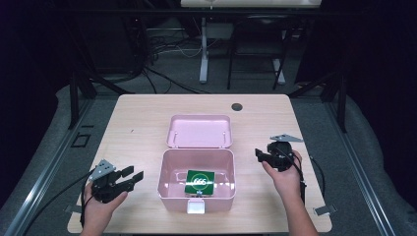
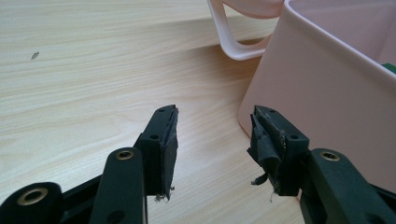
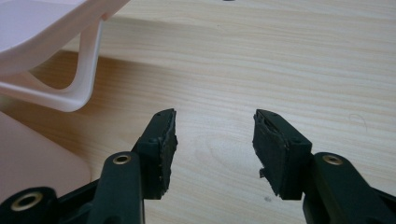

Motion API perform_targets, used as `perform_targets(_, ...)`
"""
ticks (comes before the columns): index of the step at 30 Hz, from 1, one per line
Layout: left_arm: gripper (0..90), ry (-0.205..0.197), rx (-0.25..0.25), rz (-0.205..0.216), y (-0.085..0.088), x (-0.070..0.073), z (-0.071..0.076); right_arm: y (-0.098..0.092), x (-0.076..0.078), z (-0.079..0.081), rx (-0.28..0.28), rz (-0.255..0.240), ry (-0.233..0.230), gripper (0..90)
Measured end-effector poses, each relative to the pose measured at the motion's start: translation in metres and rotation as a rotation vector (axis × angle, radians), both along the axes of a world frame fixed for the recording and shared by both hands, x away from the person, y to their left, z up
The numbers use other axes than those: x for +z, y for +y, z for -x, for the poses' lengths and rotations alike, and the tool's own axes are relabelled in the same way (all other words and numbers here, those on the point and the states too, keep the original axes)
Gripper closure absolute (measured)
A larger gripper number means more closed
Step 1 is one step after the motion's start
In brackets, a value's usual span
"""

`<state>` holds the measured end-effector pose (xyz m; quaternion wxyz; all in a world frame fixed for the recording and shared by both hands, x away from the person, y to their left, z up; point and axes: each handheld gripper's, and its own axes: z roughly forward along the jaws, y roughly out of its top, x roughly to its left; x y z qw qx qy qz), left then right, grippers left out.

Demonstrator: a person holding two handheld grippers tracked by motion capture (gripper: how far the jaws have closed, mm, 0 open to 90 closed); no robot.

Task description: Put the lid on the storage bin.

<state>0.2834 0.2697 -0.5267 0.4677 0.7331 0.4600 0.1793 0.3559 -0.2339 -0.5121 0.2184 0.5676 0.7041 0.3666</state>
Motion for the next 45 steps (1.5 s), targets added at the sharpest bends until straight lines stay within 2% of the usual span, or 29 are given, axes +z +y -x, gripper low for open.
perform_targets(5,50.9,-0.005,0.001,0.0,-0.001,0.001,0.0,0.0,-0.003,0.0,0.013,-0.021,0.016,49.6)
perform_targets(10,51.6,-0.003,-0.007,0.007,-0.003,0.004,-0.004,-0.001,-0.001,-0.004,0.014,-0.053,0.048,57.5)
perform_targets(13,53.9,-0.007,-0.022,0.018,-0.007,0.011,-0.008,0.001,0.004,-0.007,0.027,-0.08,0.049,62.4)
perform_targets(15,55.1,-0.01,-0.033,0.023,-0.011,0.016,-0.011,0.005,0.008,-0.008,0.038,-0.069,0.04,62.4)
perform_targets(17,56.0,-0.022,-0.042,0.032,-0.016,0.022,-0.014,0.009,0.012,-0.01,0.063,-0.048,0.055,61.7)
perform_targets(21,56.1,-0.036,-0.064,0.038,-0.025,0.031,-0.021,0.013,0.022,-0.015,0.096,-0.091,0.062,60.0)
perform_targets(24,55.9,-0.026,-0.074,0.039,-0.031,0.036,-0.026,0.016,0.029,-0.021,0.107,-0.139,0.084,58.1)
perform_targets(25,55.9,-0.027,-0.075,0.045,-0.033,0.037,-0.028,0.017,0.032,-0.022,0.108,-0.141,0.084,57.4)
perform_targets(30,56.0,-0.022,-0.08,0.061,-0.039,0.041,-0.032,0.026,0.043,-0.027,0.127,-0.123,0.083,56.5)
perform_targets(31,56.2,-0.02,-0.082,0.078,-0.042,0.043,-0.033,0.032,0.049,-0.028,0.135,-0.116,0.084,56.5)
perform_targets(35,58.2,-0.012,-0.096,0.081,-0.048,0.048,-0.035,0.042,0.059,-0.031,0.159,-0.096,0.096,56.6)
perform_targets(39,60.5,-0.006,-0.11,0.06,-0.054,0.047,-0.038,0.051,0.067,-0.036,0.177,-0.088,0.101,56.6)
perform_targets(42,62.1,-0.013,-0.11,0.043,-0.059,0.046,-0.039,0.056,0.072,-0.041,0.177,-0.07,0.105,56.3)
perform_targets(45,63.5,-0.01,-0.111,0.033,-0.061,0.045,-0.041,0.06,0.074,-0.046,0.173,-0.075,0.108,56.0)
